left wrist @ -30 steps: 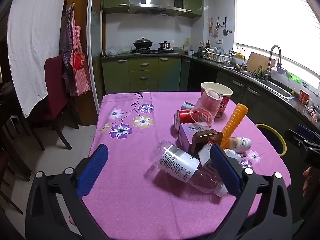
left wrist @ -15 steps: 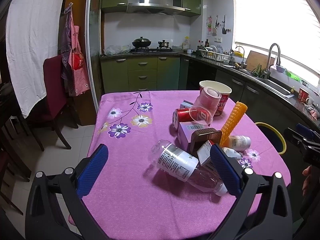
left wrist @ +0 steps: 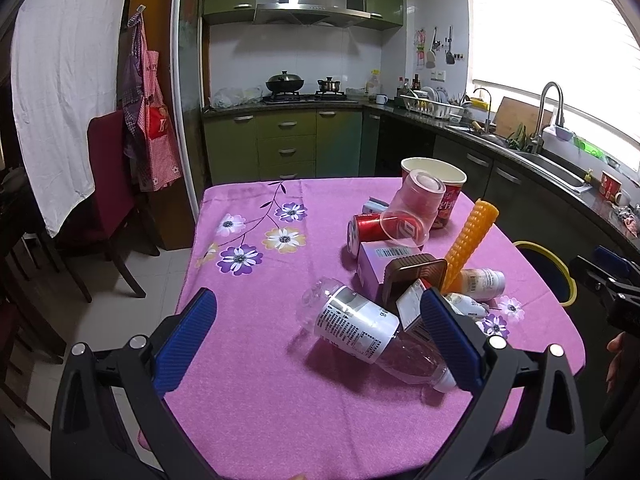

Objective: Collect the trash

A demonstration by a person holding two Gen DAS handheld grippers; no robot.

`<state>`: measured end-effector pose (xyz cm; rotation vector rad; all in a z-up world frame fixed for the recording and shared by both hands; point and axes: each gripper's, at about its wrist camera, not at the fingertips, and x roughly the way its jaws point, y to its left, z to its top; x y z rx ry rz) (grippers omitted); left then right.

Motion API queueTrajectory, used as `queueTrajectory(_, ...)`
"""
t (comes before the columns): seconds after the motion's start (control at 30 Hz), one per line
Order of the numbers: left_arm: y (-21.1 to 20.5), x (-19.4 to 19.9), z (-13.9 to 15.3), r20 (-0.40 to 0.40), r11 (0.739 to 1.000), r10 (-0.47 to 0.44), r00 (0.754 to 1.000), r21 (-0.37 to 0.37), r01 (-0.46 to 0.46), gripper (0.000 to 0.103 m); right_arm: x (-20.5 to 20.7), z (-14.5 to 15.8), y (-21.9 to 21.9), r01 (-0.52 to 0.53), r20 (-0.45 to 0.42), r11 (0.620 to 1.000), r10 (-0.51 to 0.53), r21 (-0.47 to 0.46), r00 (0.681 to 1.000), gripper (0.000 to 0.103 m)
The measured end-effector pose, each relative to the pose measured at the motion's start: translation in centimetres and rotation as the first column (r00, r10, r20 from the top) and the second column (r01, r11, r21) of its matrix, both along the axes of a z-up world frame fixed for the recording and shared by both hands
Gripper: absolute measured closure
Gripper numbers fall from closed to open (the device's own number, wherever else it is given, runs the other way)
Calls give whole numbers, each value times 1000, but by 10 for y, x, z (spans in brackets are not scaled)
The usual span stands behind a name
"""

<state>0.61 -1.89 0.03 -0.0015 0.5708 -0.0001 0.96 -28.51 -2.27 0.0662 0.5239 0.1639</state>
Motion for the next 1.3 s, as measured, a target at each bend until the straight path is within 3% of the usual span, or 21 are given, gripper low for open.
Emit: queueTrajectory(1.3,-2,1,-1,-4,1000,-8,1000,4,8,6,4,-4,1,2,-13,1000,-2,1,1000,4)
